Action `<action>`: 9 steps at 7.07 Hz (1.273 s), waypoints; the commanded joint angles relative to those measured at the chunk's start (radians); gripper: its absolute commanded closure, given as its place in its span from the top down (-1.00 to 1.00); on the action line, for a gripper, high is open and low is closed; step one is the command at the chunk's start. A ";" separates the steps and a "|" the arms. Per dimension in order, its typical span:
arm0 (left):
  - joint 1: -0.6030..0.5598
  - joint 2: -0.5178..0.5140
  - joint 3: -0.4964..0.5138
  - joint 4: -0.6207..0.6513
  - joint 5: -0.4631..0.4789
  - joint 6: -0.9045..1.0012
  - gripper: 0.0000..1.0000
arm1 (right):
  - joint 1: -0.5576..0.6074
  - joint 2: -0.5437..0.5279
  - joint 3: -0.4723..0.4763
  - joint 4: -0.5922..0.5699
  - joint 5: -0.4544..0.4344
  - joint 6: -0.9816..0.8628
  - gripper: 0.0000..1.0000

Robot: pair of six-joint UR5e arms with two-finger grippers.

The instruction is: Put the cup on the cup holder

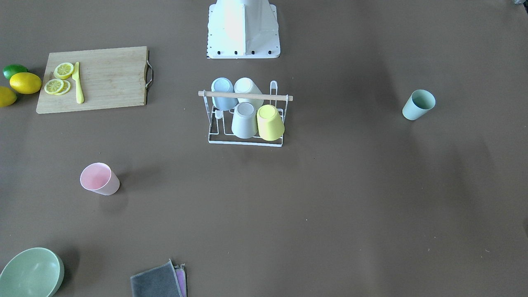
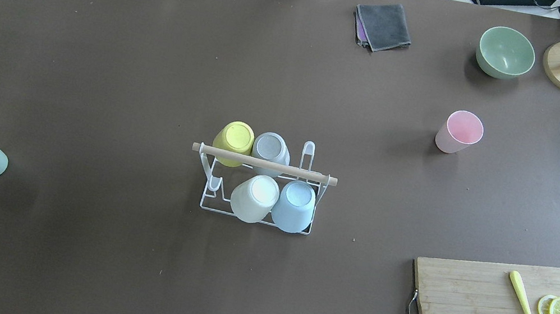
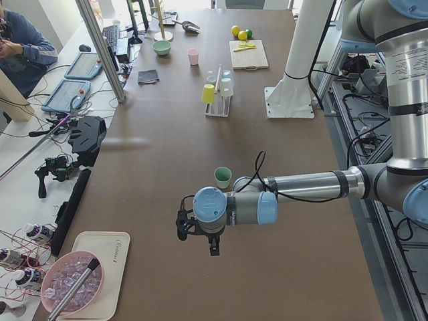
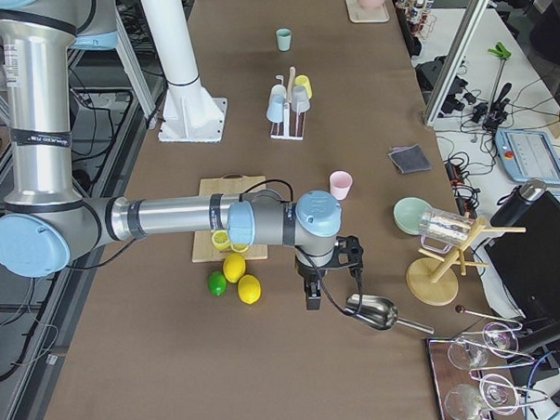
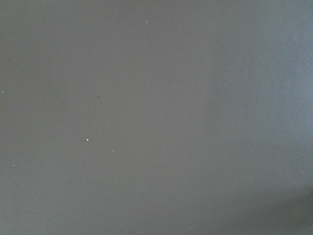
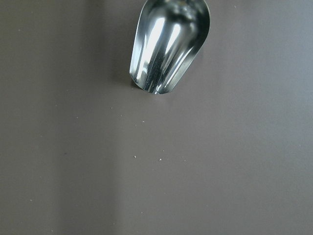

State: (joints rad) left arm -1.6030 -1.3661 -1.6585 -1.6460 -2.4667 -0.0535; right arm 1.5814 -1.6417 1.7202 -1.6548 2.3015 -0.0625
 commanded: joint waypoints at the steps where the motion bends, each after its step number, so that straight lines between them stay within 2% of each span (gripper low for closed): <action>1: 0.000 -0.008 -0.001 0.000 0.000 0.000 0.95 | 0.000 -0.001 0.004 0.001 -0.005 0.000 1.00; 6: -0.021 -0.059 -0.018 0.003 0.003 0.000 0.95 | -0.009 0.000 0.002 -0.002 -0.008 0.001 1.00; 7: -0.025 -0.053 -0.017 -0.021 0.032 0.004 0.95 | -0.009 -0.001 0.005 -0.002 0.001 0.000 1.00; 8: -0.025 -0.063 -0.018 -0.028 0.107 -0.005 0.95 | -0.009 -0.003 0.013 -0.002 -0.001 0.000 1.00; 9: -0.026 -0.064 -0.021 -0.031 0.124 -0.006 0.95 | -0.009 -0.024 0.044 -0.002 -0.004 0.000 1.00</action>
State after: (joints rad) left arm -1.6268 -1.4262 -1.6764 -1.6692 -2.3843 -0.0562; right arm 1.5726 -1.6488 1.7378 -1.6566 2.2995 -0.0627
